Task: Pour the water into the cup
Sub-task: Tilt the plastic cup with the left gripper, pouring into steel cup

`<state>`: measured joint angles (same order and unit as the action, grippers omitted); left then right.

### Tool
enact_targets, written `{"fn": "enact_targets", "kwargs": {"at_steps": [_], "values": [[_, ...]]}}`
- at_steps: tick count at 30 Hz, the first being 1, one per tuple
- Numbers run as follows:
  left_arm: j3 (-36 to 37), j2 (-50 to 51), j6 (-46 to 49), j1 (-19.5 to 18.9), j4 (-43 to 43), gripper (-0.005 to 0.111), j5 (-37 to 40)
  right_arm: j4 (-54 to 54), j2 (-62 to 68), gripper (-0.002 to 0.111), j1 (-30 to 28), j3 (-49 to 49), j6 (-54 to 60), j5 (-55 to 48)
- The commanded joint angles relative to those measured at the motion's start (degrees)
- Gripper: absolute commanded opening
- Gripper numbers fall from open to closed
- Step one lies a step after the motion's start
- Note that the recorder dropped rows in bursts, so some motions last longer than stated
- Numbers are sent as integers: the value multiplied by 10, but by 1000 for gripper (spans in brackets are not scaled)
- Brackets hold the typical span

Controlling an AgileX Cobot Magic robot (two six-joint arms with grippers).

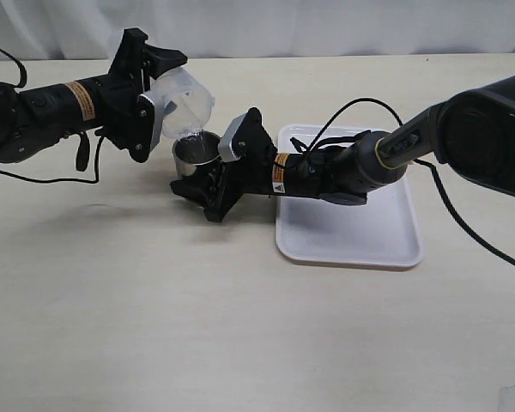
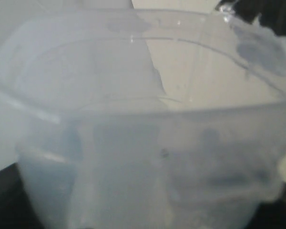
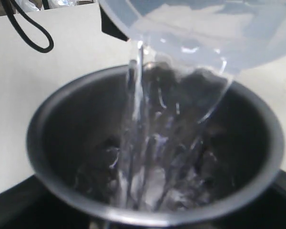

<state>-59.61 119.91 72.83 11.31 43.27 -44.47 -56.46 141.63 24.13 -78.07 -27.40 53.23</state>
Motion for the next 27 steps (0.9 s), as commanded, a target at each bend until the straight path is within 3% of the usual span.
{"fn": "enact_targets", "kwargs": {"at_steps": [1,27], "values": [[-5,-3,10,1,-10,0,-40,-8,5,4,0,2,-4,-21],[-5,-3,129,1,-24,0,-73,-8,5,4,0,2,-4,-21]]}}
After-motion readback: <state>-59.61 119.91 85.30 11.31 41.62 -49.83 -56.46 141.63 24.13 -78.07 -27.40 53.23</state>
